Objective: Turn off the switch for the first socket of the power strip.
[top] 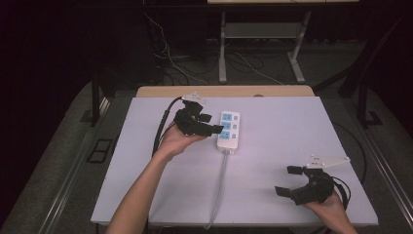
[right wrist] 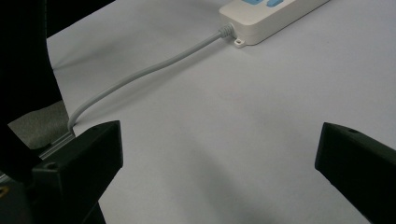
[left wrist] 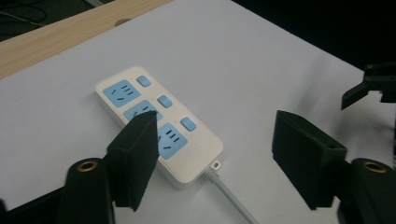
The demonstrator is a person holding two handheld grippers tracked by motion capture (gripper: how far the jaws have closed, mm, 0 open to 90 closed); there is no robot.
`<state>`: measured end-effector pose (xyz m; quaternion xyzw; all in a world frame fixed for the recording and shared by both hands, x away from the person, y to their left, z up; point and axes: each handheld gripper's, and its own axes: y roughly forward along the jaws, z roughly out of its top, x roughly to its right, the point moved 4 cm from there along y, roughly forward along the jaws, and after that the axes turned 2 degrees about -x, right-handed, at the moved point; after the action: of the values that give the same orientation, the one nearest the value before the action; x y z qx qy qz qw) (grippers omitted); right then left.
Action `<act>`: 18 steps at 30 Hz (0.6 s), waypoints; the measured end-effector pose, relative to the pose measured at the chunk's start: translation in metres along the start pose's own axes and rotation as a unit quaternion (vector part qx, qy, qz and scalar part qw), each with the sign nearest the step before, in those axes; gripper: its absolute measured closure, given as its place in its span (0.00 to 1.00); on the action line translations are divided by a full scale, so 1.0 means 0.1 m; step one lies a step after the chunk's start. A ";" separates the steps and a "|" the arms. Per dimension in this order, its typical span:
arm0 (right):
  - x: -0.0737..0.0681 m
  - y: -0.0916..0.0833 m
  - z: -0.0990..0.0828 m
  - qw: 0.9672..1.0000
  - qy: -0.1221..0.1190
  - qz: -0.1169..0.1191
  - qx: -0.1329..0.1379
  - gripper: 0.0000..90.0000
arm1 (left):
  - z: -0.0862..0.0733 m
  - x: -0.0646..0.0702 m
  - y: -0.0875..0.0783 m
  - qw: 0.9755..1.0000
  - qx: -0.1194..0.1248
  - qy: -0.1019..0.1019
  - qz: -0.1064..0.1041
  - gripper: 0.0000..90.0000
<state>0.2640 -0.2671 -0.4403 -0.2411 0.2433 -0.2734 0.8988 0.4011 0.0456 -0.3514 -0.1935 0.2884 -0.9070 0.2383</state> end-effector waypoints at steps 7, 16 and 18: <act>0.00 0.00 0.00 1.000 0.000 0.000 0.000 0.01 | -0.12 0.07 -0.10 1.000 0.001 0.000 -0.002 0.15; 0.00 0.01 0.00 1.000 0.002 0.001 -0.002 0.01 | -0.30 0.07 -0.24 1.000 0.014 -0.017 -0.003 0.00; -0.01 0.00 0.00 1.000 0.002 0.002 -0.001 0.01 | -0.34 0.07 -0.28 1.000 0.016 -0.018 0.003 0.00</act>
<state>0.2636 -0.2665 -0.4405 -0.2415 0.2460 -0.2722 0.8984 0.3701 0.0767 -0.3591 -0.2054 0.2704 -0.9070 0.2490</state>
